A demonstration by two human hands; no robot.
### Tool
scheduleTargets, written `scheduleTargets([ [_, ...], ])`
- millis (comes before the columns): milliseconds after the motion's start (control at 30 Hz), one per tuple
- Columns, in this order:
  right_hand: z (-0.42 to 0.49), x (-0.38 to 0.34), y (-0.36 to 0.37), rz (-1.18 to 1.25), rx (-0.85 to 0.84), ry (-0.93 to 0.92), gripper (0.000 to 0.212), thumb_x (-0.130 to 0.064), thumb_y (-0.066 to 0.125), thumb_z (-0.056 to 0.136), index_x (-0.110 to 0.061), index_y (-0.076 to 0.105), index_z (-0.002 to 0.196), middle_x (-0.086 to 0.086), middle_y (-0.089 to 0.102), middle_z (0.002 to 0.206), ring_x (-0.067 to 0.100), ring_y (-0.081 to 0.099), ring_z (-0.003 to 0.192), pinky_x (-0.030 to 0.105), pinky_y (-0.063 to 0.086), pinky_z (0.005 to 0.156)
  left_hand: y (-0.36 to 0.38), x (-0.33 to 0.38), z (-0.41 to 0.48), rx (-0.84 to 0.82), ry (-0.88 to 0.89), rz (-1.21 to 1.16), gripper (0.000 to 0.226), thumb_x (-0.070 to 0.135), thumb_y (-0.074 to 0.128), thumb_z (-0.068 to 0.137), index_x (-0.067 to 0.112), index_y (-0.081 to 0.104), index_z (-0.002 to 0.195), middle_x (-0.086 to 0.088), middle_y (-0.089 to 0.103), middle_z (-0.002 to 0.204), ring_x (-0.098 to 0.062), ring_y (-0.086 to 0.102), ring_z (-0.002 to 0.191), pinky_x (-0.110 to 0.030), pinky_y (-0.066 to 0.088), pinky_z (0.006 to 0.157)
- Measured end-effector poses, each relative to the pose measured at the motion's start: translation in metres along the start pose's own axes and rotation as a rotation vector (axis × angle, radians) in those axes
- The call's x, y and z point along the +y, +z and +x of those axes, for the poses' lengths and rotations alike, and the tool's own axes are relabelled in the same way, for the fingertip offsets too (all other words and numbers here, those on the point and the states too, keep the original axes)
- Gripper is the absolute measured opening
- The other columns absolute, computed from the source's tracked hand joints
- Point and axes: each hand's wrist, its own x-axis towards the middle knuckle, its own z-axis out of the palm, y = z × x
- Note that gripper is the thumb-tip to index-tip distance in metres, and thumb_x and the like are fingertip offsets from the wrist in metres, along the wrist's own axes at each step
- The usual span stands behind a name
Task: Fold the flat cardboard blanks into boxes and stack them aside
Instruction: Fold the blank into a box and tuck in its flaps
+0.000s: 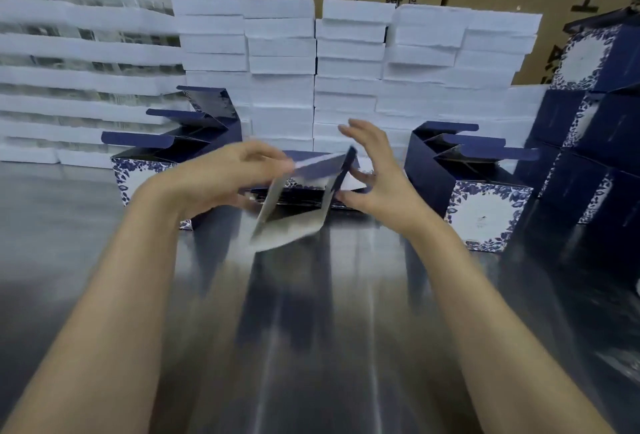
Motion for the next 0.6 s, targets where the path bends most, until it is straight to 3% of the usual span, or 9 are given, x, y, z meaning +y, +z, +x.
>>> scheduleTargets([
  [67, -0.001, 0.002, 0.009, 0.005, 0.018, 0.032, 0.051, 0.007, 0.060, 0.083, -0.028, 0.054, 0.120, -0.009, 0.027, 0.145, 0.005, 0.035, 0.134, 0.012, 0.042, 0.094, 0.005, 0.002, -0.001, -0.019, -0.064, 0.252, 0.061, 0.031, 0.081, 0.075, 0.033, 0.052, 0.129, 0.021, 0.058, 0.114, 0.003, 0.060, 0.094, -0.024, 0.058, 0.075],
  [167, -0.006, 0.006, 0.017, -0.046, 0.005, 0.185, 0.031, 0.003, 0.046, 0.089, -0.019, 0.061, 0.104, -0.010, 0.032, 0.141, 0.003, 0.034, 0.131, 0.014, 0.038, 0.091, 0.010, -0.001, 0.002, -0.085, -0.160, 0.388, 0.036, 0.009, 0.070, 0.084, 0.030, 0.057, 0.111, 0.011, 0.062, 0.081, -0.009, 0.060, 0.074, -0.028, 0.055, 0.084],
  [267, -0.008, 0.008, 0.013, 0.066, -0.147, 0.357, 0.027, -0.018, 0.047, 0.098, -0.027, 0.057, 0.122, -0.015, 0.032, 0.143, 0.001, 0.032, 0.134, 0.022, 0.035, 0.104, 0.013, -0.006, 0.004, -0.084, -0.231, 0.454, 0.025, 0.003, 0.061, 0.084, 0.010, 0.058, 0.108, -0.020, 0.064, 0.106, -0.030, 0.066, 0.094, -0.040, 0.054, 0.094],
  [300, -0.009, 0.006, 0.012, 0.103, -0.201, 0.397, 0.034, -0.036, 0.053, 0.097, -0.033, 0.052, 0.131, -0.017, 0.028, 0.148, 0.002, 0.031, 0.136, 0.025, 0.034, 0.107, 0.012, -0.008, 0.005, -0.031, -0.228, 0.475, 0.019, -0.001, 0.055, 0.083, 0.003, 0.057, 0.102, -0.024, 0.063, 0.098, -0.033, 0.066, 0.087, -0.040, 0.057, 0.086],
  [367, -0.009, 0.006, 0.011, 0.102, -0.273, 0.443, 0.074, -0.059, 0.064, 0.079, -0.043, 0.033, 0.145, -0.024, 0.013, 0.155, 0.005, 0.025, 0.142, 0.037, 0.034, 0.112, 0.008, -0.007, 0.005, 0.087, -0.205, 0.518, 0.006, -0.004, 0.051, 0.078, 0.002, 0.050, 0.078, -0.016, 0.050, 0.072, -0.027, 0.051, 0.062, -0.029, 0.051, 0.062],
  [400, -0.008, 0.005, 0.012, 0.068, -0.289, 0.436, 0.087, -0.060, 0.070, 0.075, -0.046, 0.023, 0.148, -0.026, 0.007, 0.157, 0.006, 0.022, 0.144, 0.039, 0.033, 0.113, 0.006, -0.006, 0.006, 0.142, -0.185, 0.524, 0.006, -0.003, 0.052, 0.075, 0.002, 0.049, 0.074, -0.012, 0.043, 0.068, -0.023, 0.042, 0.062, -0.028, 0.043, 0.060],
  [467, -0.005, 0.004, 0.012, 0.053, -0.278, 0.391, 0.091, -0.046, 0.072, 0.076, -0.051, 0.017, 0.148, -0.029, 0.005, 0.156, 0.006, 0.024, 0.143, 0.028, 0.037, 0.106, 0.003, -0.006, 0.010, 0.255, -0.120, 0.531, 0.006, 0.005, 0.055, 0.073, -0.001, 0.054, 0.071, -0.009, 0.039, 0.069, -0.019, 0.033, 0.067, -0.031, 0.032, 0.062],
  [533, -0.002, 0.001, 0.006, 0.113, -0.239, 0.350, 0.080, -0.025, 0.056, 0.074, -0.052, 0.027, 0.144, -0.027, 0.020, 0.154, 0.003, 0.037, 0.134, 0.014, 0.043, 0.086, 0.002, -0.003, 0.011, 0.413, -0.040, 0.558, 0.013, 0.011, 0.055, 0.075, 0.000, 0.061, 0.072, -0.008, 0.042, 0.069, -0.016, 0.032, 0.066, -0.027, 0.028, 0.059],
  [600, 0.000, 0.001, -0.004, 0.097, -0.191, 0.283, 0.074, -0.010, 0.047, 0.073, -0.046, 0.044, 0.136, -0.021, 0.041, 0.146, -0.005, 0.053, 0.111, 0.009, 0.043, 0.074, 0.004, -0.001, 0.010, 0.555, 0.051, 0.557, 0.022, 0.017, 0.060, 0.084, 0.000, 0.067, 0.072, -0.013, 0.045, 0.066, -0.018, 0.033, 0.061, -0.022, 0.026, 0.048],
])
